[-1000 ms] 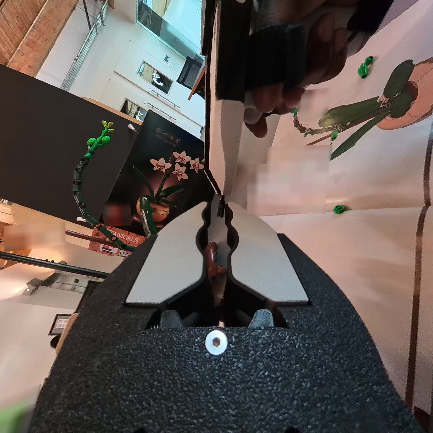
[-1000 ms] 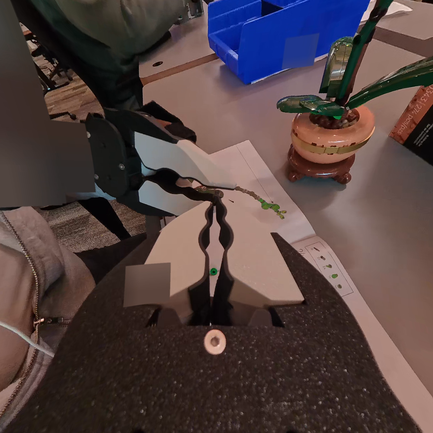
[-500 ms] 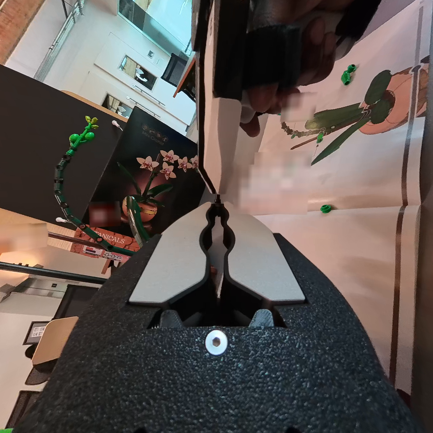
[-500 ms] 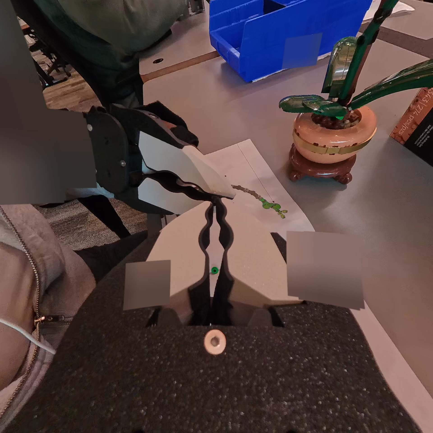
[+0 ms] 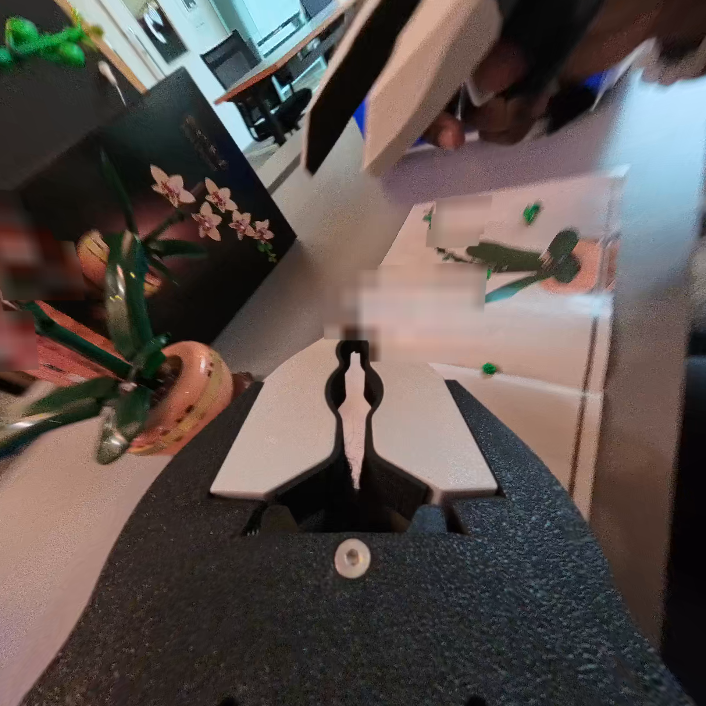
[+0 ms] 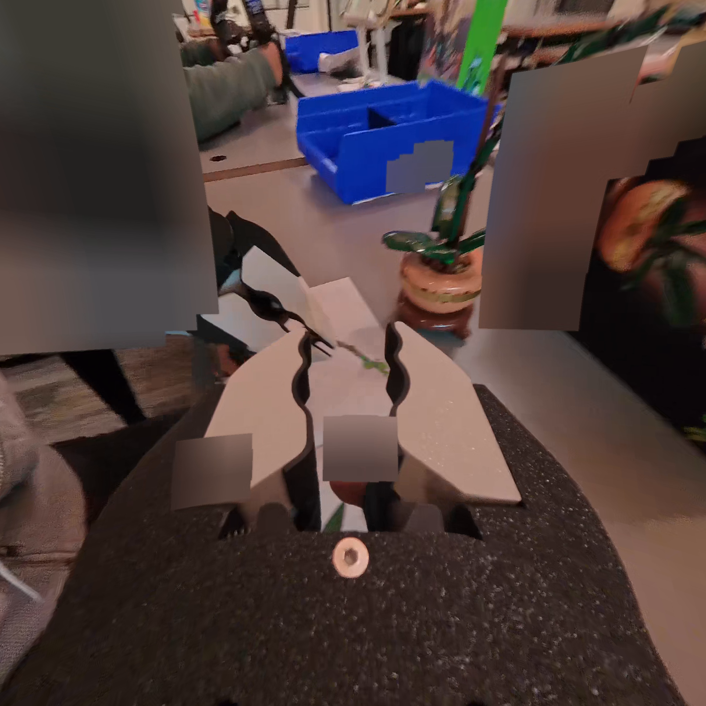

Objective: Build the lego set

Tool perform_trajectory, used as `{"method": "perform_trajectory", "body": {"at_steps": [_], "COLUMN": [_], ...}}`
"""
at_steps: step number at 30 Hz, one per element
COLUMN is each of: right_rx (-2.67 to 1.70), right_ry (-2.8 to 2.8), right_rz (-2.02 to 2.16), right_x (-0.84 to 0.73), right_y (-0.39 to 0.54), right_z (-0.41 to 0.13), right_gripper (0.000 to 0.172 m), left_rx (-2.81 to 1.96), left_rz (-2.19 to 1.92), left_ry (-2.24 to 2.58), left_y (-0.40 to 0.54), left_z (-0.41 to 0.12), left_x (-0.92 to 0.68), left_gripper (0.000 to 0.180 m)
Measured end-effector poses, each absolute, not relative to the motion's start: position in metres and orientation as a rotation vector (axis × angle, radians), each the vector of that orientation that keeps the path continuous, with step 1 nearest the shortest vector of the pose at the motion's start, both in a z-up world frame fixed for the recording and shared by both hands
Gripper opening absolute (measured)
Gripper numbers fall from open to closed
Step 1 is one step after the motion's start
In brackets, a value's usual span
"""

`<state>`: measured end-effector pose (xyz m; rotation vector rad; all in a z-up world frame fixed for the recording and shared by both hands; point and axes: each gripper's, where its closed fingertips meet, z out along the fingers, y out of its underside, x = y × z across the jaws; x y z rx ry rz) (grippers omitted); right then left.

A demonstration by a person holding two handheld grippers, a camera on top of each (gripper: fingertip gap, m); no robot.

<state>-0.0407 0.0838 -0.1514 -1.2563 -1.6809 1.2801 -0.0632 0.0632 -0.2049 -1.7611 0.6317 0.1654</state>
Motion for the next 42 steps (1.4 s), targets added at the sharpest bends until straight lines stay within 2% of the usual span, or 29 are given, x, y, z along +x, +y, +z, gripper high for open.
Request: {"method": "perform_trajectory", "body": {"at_steps": [3, 6, 9, 12, 21, 33, 42], "right_rx": [-1.217, -1.267, -1.318, -1.307, -1.306, -1.425, -1.236], "right_ry": [-1.701, -1.796, -1.881, -1.940, -2.136, -2.109, -2.248], "right_rz": [1.188, 1.149, 1.051, 0.942, 0.850, 1.020, 0.787], "right_x": [-0.025, -0.007, 0.015, 0.026, 0.034, 0.034, 0.058], "right_y": [0.095, 0.093, 0.094, 0.097, 0.086, 0.080, 0.098], "right_z": [-0.150, -0.183, -0.228, -0.249, -0.275, -0.278, -0.269], "right_gripper": [0.041, 0.044, 0.022, 0.005, 0.002, 0.000, 0.003], "left_rx": [-1.784, -1.818, -1.824, -1.827, -1.872, -1.909, -1.912], "left_rz": [-0.063, -0.243, -0.361, -0.382, -0.431, -0.402, -0.405], "left_ry": [0.491, 0.426, 0.381, 0.386, 0.391, 0.409, 0.414], "left_y": [0.062, 0.061, 0.060, 0.060, 0.060, 0.061, 0.061], "left_z": [-0.204, -0.210, -0.212, -0.213, -0.219, -0.225, -0.226], "left_x": [-0.068, -0.066, -0.062, -0.061, -0.059, -0.057, -0.057], "left_gripper": [0.003, 0.003, 0.003, 0.003, 0.004, 0.004, 0.004]}}
